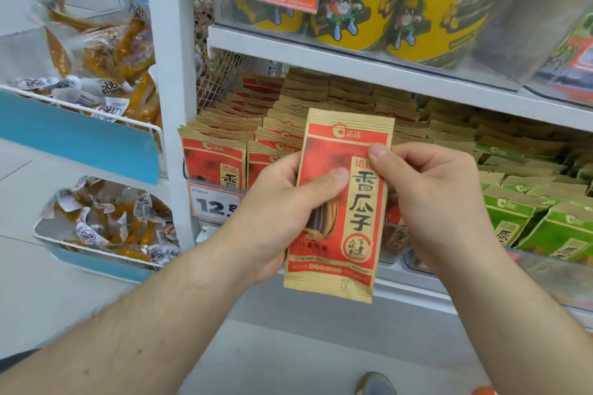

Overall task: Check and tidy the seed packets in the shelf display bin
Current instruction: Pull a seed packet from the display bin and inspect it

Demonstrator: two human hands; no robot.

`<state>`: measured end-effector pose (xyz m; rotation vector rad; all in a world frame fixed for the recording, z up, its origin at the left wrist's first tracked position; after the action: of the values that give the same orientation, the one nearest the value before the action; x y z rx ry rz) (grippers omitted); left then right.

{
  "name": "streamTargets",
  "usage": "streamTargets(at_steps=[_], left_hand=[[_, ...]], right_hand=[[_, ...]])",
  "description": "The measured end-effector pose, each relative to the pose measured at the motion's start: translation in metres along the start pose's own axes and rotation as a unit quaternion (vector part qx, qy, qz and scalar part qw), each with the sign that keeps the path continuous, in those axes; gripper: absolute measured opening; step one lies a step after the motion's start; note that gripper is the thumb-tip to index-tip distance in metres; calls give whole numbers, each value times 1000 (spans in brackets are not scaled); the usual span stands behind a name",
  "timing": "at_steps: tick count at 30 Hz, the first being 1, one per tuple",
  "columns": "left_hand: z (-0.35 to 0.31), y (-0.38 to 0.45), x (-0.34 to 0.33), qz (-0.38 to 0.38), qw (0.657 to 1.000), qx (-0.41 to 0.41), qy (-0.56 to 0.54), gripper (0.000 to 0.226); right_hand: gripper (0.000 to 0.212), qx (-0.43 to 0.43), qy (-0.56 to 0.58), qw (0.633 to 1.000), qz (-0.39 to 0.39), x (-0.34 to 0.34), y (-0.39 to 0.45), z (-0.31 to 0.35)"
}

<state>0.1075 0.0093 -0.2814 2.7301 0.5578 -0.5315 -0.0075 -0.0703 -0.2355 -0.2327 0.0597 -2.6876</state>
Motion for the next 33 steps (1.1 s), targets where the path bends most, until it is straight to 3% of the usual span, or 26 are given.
streamTargets(at_steps=[6, 10, 15, 25, 29, 33], left_hand=[[-16, 0, 12, -38, 997, -65, 19, 29], [-28, 1, 23, -98, 992, -85, 1, 14], [-30, 1, 28, -118, 990, -70, -16, 15], [-32, 2, 30, -98, 989, -106, -14, 22], [-25, -1, 18, -37, 995, -88, -18, 38], [-19, -3, 12, -31, 991, -101, 83, 47]], right_hand=[[34, -39, -7, 992, 123, -13, -2, -6], [47, -73, -88, 961, 251, -24, -10, -19], [60, -58, -62, 931, 354, -33, -17, -23], [71, -36, -61, 924, 376, -37, -15, -25], [71, -48, 48, 916, 395, -38, -17, -24], [67, -10, 73, 928, 365, -47, -23, -23]])
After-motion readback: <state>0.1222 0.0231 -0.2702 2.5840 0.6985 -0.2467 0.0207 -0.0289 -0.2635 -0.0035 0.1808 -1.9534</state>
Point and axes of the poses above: each hand's wrist, its own y-axis towards the middle knuckle, its own x-axis out of the back of the hand, z = x × y, the point moved 7 cm from there along y, towards the middle knuckle, and after that the axes turned 15 degrees about -x, right-handed, at the moved point
